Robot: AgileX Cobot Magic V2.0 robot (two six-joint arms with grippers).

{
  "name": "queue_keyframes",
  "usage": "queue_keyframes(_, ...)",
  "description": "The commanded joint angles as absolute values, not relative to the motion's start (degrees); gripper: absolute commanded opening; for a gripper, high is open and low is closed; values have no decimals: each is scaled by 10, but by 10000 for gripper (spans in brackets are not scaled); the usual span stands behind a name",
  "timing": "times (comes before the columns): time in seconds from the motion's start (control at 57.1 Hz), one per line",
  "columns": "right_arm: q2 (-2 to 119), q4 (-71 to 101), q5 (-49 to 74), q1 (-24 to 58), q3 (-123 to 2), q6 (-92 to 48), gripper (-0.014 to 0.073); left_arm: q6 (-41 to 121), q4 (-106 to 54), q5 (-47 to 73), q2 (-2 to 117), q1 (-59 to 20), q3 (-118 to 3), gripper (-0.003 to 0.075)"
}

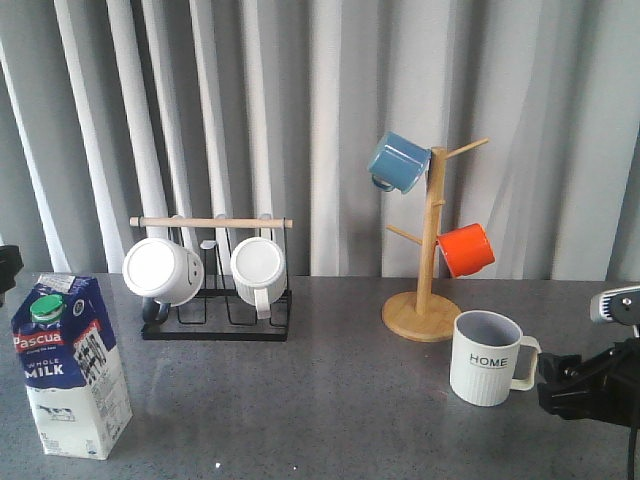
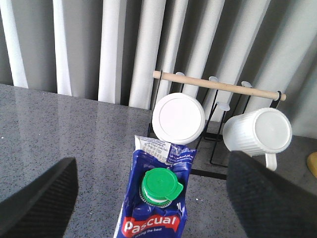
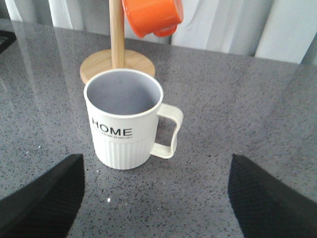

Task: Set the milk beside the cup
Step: 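Lower the right gripper onto the white HOME mug and grasp its rim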

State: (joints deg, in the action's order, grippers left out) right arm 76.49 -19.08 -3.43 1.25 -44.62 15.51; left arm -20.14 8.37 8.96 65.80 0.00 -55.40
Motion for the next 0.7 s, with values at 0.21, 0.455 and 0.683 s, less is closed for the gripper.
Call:
queue_keyframes(0.21,855,-184,-250,-42,-435,154,571,-207,81,42,648,-1,-575,594)
queue_keyframes(0.455,939,-151,-369,-70,-424,128,571,-207,81,42,648,-1,-575,594)
queue_keyframes(0.683,1000,-105,-461,-68,-424,49,571,-207,81,42,648,-1,-575,594)
